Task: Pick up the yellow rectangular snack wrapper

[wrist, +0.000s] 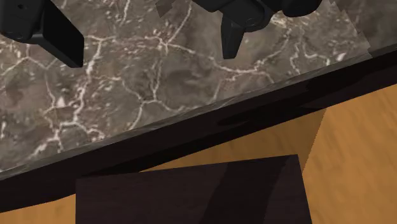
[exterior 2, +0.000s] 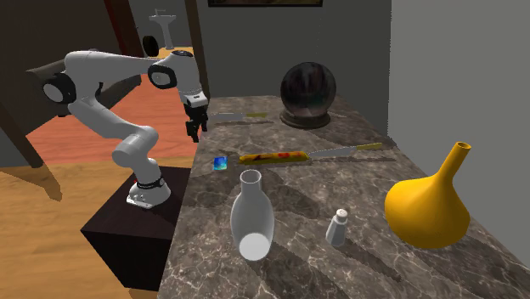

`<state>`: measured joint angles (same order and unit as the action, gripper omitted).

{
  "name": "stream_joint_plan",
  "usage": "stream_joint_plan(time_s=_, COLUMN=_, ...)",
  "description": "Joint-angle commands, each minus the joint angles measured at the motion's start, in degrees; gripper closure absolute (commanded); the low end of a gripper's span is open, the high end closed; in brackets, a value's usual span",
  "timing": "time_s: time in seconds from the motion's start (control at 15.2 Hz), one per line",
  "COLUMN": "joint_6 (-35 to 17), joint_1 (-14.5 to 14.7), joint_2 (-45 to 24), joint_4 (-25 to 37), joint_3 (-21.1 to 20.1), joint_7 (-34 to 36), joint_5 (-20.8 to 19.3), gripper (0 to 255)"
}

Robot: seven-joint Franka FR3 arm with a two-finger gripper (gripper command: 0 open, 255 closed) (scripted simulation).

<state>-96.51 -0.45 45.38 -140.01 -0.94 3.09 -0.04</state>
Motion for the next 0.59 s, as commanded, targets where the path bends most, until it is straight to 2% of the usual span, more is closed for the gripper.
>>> stream_joint_plan(time_s=0.0, joint_6=0.0, joint_1=0.0, joint_2=0.0, joint_4=0.0, joint_3=0.0, joint_7=0.0, joint_5=0.0, gripper=0)
stream_joint_plan(time_s=0.53, joint_6=-5.5, joint_1=-0.2, joint_2=-19.4, joint_4=13.3, joint_3=2.8, joint_7=-5.1, joint_5=-1.0, gripper=0)
